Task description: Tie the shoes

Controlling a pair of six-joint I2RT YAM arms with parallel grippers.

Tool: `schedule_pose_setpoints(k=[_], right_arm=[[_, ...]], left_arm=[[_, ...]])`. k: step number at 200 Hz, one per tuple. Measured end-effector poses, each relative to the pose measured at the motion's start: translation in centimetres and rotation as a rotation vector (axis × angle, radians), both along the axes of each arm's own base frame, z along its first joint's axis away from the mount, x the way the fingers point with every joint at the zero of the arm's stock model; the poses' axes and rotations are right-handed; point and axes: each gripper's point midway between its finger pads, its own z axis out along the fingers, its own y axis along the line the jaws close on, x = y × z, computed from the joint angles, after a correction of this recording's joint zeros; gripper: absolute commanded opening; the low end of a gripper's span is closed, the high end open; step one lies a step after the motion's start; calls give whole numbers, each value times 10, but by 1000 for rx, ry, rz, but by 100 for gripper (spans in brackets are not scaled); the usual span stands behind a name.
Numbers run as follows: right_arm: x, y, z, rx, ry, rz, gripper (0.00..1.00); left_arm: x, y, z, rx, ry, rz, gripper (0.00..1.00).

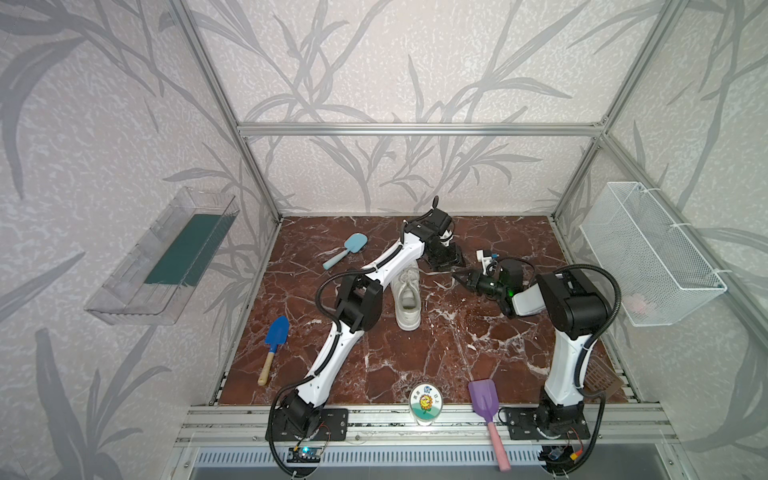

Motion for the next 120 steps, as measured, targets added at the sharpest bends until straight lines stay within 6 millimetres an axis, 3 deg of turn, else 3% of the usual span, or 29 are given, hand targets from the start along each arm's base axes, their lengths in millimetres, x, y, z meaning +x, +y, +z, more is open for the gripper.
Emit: schedule_pose_setpoints(k=[41, 55, 78, 120], right_arm=[[-2, -3, -13, -44, 40, -12, 0], [-5, -4, -16, -57, 61, -11, 19], [-9, -7, -19, -88, 89, -14, 40], [-10, -13, -10, -175, 114, -19, 57]], left_arm=[[7, 18, 18, 13, -36, 23, 60], [11, 27, 29, 14, -55, 35, 60], [13, 42, 44, 21, -80, 50, 60], [13, 72, 60, 49, -108, 82, 59]])
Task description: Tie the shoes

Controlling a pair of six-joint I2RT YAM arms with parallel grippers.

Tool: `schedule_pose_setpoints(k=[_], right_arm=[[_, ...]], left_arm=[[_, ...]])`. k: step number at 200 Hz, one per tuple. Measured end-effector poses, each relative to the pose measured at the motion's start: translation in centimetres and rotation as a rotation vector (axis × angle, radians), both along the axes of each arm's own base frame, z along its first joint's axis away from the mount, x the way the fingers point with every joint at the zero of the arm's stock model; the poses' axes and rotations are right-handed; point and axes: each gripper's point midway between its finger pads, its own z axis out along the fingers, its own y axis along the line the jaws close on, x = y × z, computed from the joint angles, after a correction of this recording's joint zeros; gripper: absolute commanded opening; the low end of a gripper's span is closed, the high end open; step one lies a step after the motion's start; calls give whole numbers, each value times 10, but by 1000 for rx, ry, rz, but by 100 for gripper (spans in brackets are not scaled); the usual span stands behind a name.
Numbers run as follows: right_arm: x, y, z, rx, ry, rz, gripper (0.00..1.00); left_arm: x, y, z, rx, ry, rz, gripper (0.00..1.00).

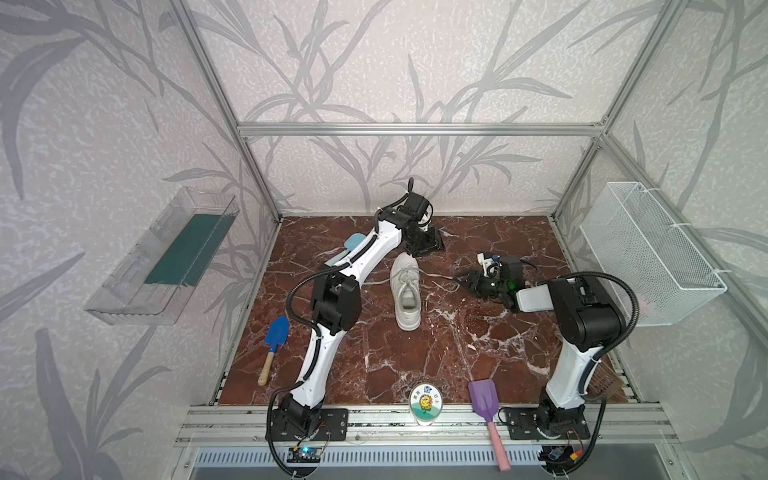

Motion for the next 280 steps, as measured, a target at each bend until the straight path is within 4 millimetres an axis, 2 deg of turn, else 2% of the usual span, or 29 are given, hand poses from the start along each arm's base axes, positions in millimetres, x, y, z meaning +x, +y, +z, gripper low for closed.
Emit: schedule_pose_setpoints(k=[49, 91, 120, 136, 156, 187, 201, 220, 237, 280], right_arm=[[1, -14, 5, -153, 44, -13, 69], [0, -31, 7, -305, 120, -45, 69], [-1, -39, 22, -413, 197, -96, 66], [-5, -34, 32, -427, 239, -133, 62], [-20, -25, 35, -416, 331, -206, 56], [-43, -2, 31, -423, 471, -317, 56], [-47, 7, 33, -421, 518, -376, 55], [-46, 18, 35, -396, 576, -468, 54], [-44, 19, 31, -377, 637, -559, 53], [-40, 13, 2, -374, 775, -735, 50]], left_arm=[[-10, 35, 6, 29, -4, 36, 62], [-18, 65, 6, 38, -4, 75, 62], [-21, 87, 5, 33, -9, 113, 62], [-22, 99, 4, 28, -11, 135, 62], [-23, 113, 3, 21, -13, 158, 61], [-24, 127, 2, 15, -18, 185, 61], [-26, 131, 0, 12, -15, 189, 61], [-31, 135, -2, 5, -9, 189, 61], [-33, 137, -3, 0, -8, 189, 61], [-32, 142, 1, -12, -18, 188, 61]])
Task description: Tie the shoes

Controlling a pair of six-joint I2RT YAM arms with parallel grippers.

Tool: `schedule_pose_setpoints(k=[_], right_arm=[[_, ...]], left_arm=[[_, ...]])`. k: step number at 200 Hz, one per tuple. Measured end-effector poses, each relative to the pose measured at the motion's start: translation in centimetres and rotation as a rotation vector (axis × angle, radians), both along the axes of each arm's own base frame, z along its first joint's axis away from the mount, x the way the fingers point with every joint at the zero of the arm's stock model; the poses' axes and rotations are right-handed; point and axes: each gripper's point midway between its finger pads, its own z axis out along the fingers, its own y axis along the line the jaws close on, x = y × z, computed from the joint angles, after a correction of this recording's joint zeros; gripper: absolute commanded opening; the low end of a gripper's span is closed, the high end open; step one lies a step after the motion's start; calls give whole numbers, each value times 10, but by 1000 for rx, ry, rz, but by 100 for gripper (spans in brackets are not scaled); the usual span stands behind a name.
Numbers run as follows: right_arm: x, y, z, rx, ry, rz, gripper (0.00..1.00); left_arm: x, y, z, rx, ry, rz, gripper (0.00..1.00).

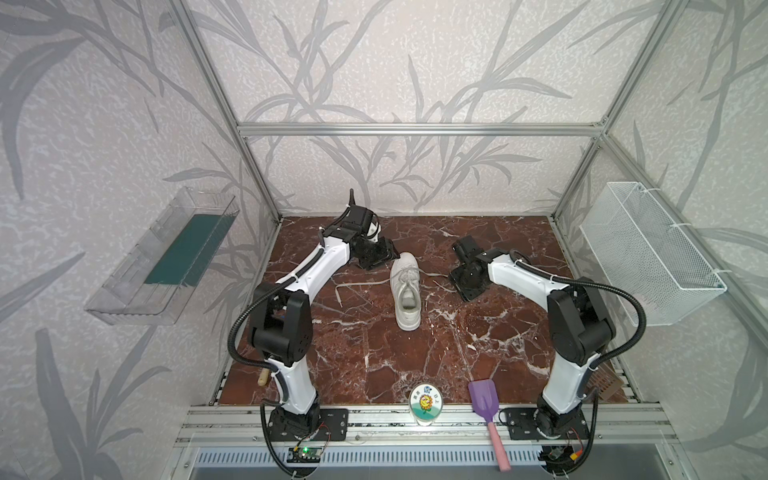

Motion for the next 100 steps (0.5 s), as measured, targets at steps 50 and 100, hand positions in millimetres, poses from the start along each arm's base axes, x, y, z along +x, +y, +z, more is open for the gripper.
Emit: schedule_pose_setpoints(k=[50, 100], right_arm=[[13, 5, -24, -11, 55, -71, 49], [30, 15, -29, -4, 55, -85, 48]], left_arm=[[0, 2, -1, -3, 4, 2, 61], [-1, 2, -3, -1, 9, 3, 61]])
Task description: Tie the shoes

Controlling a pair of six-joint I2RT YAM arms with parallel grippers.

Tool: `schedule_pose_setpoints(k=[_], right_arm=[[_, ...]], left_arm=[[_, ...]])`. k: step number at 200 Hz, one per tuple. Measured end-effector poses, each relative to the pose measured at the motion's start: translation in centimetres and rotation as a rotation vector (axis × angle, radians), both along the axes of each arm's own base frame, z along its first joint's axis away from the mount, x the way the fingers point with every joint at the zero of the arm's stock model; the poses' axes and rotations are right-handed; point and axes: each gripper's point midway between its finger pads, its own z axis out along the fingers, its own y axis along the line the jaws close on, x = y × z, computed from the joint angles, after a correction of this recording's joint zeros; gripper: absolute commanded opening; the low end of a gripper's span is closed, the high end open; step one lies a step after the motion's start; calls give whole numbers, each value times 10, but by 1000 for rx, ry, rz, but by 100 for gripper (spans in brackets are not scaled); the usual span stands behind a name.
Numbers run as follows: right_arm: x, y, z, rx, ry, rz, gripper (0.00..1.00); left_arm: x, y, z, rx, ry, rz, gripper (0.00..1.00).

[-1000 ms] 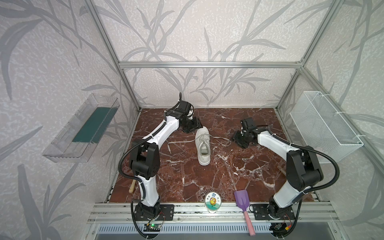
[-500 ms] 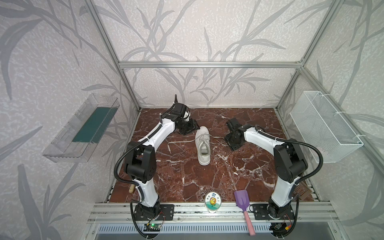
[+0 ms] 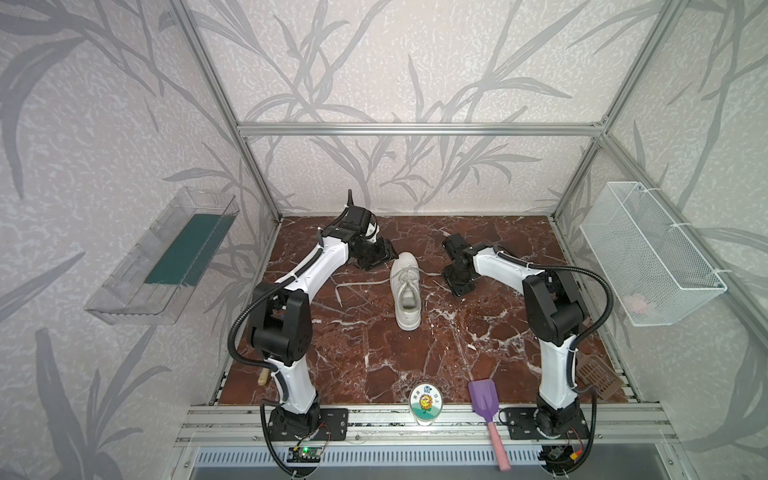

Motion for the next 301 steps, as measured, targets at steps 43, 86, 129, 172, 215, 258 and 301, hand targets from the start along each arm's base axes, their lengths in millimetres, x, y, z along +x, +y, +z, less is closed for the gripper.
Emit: schedule_pose_setpoints(k=[43, 86, 129, 172, 215, 258, 301], right_arm=[[8, 6, -6, -4, 24, 6, 45], [10, 5, -9, -43, 51, 52, 27], [-2, -11, -12, -131, 92, 131, 5], [-6, -30, -12, -214, 86, 213, 0], [-5, -58, -10, -294, 89, 292, 33], [-5, -60, 3, -298, 64, 326, 41], [-10, -49, 3, -265, 67, 333, 40]], left_arm=[[0, 0, 3, -1, -7, 1, 61], [-2, 1, 8, -2, -19, 3, 61], [-8, 5, 11, 6, -24, 8, 61], [-12, 7, 14, 11, -31, 13, 60], [-12, 8, 13, 13, -30, 16, 60], [-13, 9, 10, 16, -23, 18, 60], [-14, 9, 8, 19, -20, 19, 60]])
